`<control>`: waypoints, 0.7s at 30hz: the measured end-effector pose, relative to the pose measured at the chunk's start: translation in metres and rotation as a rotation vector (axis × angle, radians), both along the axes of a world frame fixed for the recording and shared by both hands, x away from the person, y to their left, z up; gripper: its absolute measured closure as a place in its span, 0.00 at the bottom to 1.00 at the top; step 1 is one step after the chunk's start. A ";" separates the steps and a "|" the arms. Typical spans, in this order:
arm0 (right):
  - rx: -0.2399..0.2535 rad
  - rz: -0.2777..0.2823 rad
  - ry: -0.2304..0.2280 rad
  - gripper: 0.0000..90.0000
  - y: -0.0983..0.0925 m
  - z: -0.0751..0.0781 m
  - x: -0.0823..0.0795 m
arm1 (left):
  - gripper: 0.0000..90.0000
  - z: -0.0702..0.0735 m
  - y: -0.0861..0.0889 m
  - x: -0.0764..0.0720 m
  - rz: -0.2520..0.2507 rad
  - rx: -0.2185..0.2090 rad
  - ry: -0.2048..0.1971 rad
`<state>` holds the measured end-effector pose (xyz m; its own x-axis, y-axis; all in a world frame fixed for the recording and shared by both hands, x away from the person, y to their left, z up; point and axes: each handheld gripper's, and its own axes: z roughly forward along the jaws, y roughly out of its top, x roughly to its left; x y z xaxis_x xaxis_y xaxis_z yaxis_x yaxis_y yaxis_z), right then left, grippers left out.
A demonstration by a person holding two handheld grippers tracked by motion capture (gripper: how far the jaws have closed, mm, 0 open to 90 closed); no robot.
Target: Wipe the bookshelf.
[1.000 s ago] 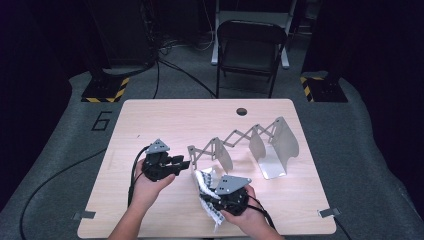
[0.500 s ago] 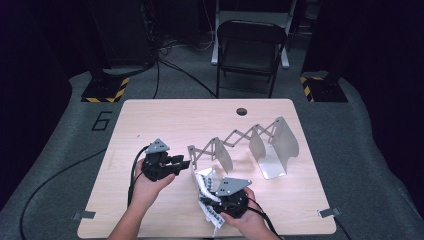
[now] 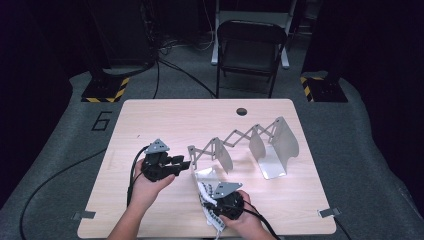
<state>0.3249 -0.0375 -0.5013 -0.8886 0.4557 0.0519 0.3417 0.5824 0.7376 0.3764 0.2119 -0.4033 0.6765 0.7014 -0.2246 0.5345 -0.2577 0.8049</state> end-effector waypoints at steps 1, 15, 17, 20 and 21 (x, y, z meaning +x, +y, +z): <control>0.011 -0.007 -0.003 0.86 -0.001 -0.001 0.002 | 0.67 0.001 0.000 0.000 -0.005 -0.004 0.000; 0.027 -0.128 -0.012 0.80 -0.006 -0.008 0.017 | 0.51 0.015 0.000 -0.007 -0.039 -0.044 0.005; 0.012 -0.121 0.000 0.79 -0.007 -0.007 0.018 | 0.50 0.016 0.000 -0.007 -0.038 -0.044 -0.002; -0.009 -0.146 -0.028 0.79 -0.011 -0.005 0.014 | 0.49 0.018 -0.001 -0.010 -0.051 -0.056 -0.002; -0.015 -0.153 -0.013 0.79 -0.013 -0.005 0.014 | 0.48 0.019 -0.002 -0.010 -0.057 -0.057 -0.002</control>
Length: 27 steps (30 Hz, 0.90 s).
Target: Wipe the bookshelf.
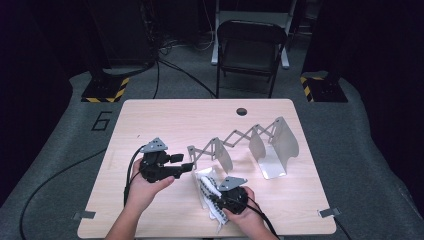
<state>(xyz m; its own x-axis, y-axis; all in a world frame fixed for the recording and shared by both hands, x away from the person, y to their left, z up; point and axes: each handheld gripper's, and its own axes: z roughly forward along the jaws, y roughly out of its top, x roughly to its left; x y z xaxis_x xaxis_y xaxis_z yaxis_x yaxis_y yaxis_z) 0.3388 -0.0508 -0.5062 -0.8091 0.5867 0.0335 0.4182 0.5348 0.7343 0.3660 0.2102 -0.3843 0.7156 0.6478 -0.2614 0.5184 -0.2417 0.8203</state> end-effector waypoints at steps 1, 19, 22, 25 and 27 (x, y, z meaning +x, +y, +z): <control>-0.005 -0.009 0.005 0.79 -0.003 0.001 0.001 | 0.48 0.000 -0.001 -0.001 -0.005 0.000 0.000; 0.021 -0.073 0.024 0.76 -0.034 0.001 -0.003 | 0.27 -0.006 -0.023 -0.032 0.009 -0.017 -0.025; 0.020 -0.074 0.020 0.76 -0.033 0.000 -0.003 | 0.21 -0.010 -0.026 -0.033 0.010 -0.006 -0.022; 0.029 -0.070 0.024 0.75 -0.034 0.000 -0.002 | 0.17 -0.018 -0.030 -0.032 -0.007 0.023 -0.033; 0.035 -0.075 0.024 0.75 -0.034 -0.001 -0.002 | 0.17 -0.023 -0.032 -0.033 -0.020 0.043 -0.024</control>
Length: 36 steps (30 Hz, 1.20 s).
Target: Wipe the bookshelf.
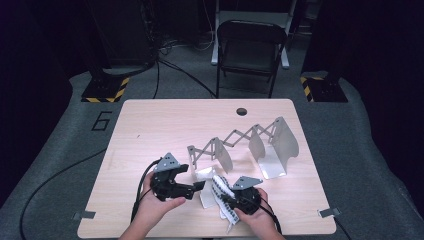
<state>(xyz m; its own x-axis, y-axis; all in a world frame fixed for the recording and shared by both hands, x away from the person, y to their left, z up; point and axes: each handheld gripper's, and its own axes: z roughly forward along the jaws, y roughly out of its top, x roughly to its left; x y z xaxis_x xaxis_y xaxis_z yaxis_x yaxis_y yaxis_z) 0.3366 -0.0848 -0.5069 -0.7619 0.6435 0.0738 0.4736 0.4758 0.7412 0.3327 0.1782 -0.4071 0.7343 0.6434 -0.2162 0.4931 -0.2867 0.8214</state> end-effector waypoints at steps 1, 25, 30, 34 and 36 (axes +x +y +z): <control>-0.002 0.005 -0.006 0.75 0.000 0.000 0.001 | 0.17 0.000 0.000 0.000 0.000 0.000 0.000; -0.004 0.030 -0.013 0.75 0.013 -0.001 0.005 | 0.53 -0.014 0.008 0.046 0.038 -0.050 0.050; -0.001 0.029 0.001 0.75 0.021 -0.001 0.009 | 0.54 -0.013 0.013 0.070 0.090 -0.039 0.038; 0.011 -0.019 0.015 0.76 0.031 0.000 0.014 | 0.54 -0.014 0.017 0.078 0.129 -0.054 0.058; 0.015 -0.038 0.012 0.73 0.036 0.000 0.017 | 0.51 -0.013 0.017 0.074 0.136 -0.043 0.046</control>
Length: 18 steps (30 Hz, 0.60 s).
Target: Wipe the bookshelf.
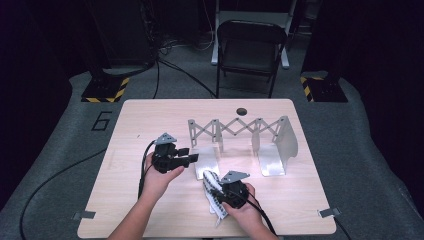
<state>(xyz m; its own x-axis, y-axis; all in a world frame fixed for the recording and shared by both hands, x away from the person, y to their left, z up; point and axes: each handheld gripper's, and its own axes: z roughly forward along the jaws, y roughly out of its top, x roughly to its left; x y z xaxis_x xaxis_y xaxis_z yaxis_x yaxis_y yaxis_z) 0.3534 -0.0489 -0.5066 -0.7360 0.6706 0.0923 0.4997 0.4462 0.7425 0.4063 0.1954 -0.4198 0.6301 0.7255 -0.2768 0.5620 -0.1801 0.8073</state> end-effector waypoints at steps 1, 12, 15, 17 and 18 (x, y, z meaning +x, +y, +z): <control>0.004 -0.010 0.009 0.70 0.001 0.001 0.001 | 0.50 0.000 0.001 -0.003 -0.005 -0.004 -0.005; 0.121 -0.008 -0.063 0.45 -0.017 0.028 -0.019 | 0.44 -0.002 0.006 -0.040 0.000 0.028 -0.043; 0.140 -0.029 -0.107 0.51 -0.032 0.036 -0.028 | 0.44 -0.009 0.008 -0.046 -0.005 0.041 -0.041; 0.121 -0.054 -0.137 0.56 -0.044 0.037 -0.030 | 0.44 -0.012 0.008 -0.049 0.000 0.043 -0.033; 0.101 -0.073 -0.148 0.59 -0.050 0.036 -0.029 | 0.44 -0.015 0.009 -0.050 0.003 0.041 -0.029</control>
<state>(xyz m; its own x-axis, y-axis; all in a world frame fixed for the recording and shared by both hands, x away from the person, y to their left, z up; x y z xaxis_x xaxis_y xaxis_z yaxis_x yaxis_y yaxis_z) 0.3246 -0.0987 -0.4710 -0.6965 0.7154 0.0559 0.4095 0.3324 0.8496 0.3566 0.2042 -0.4344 0.6355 0.7375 -0.2287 0.5389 -0.2115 0.8154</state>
